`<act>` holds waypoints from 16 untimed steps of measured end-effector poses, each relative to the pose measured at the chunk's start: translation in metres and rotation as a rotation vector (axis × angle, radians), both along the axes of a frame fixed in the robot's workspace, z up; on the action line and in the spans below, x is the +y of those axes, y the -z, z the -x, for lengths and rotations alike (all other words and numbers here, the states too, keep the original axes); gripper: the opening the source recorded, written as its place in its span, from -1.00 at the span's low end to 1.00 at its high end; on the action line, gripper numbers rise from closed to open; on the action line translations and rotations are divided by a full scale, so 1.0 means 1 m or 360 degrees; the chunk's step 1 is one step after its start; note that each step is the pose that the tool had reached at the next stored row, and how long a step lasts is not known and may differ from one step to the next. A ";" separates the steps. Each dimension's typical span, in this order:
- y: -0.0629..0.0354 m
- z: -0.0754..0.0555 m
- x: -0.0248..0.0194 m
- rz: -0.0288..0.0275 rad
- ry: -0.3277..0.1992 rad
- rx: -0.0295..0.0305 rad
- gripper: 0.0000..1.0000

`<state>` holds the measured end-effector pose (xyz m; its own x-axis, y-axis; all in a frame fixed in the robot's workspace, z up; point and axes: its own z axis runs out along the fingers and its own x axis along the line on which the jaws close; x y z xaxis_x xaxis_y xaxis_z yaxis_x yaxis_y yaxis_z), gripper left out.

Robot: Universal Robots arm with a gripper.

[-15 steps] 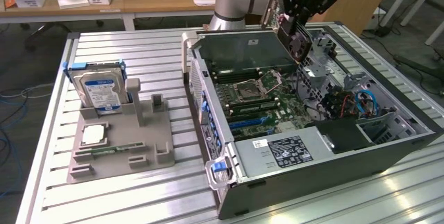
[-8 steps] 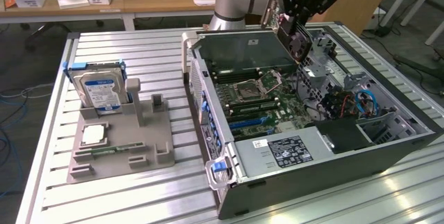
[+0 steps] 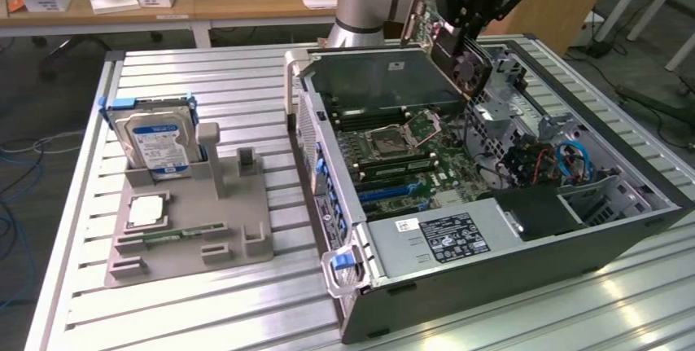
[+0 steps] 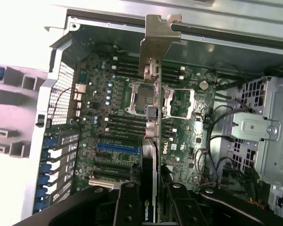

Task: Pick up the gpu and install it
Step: 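Insert the gpu into the slot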

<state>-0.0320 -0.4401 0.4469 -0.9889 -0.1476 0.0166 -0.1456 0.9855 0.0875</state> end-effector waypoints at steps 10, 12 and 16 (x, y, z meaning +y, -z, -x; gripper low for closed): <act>0.0005 0.000 0.0000 0.00002 -0.0245 -0.00001 -0.47; 0.0005 0.000 0.0000 0.00001 -0.0291 -0.00001 -0.47; 0.0008 0.000 0.0000 0.00000 -0.0383 -0.00001 -0.47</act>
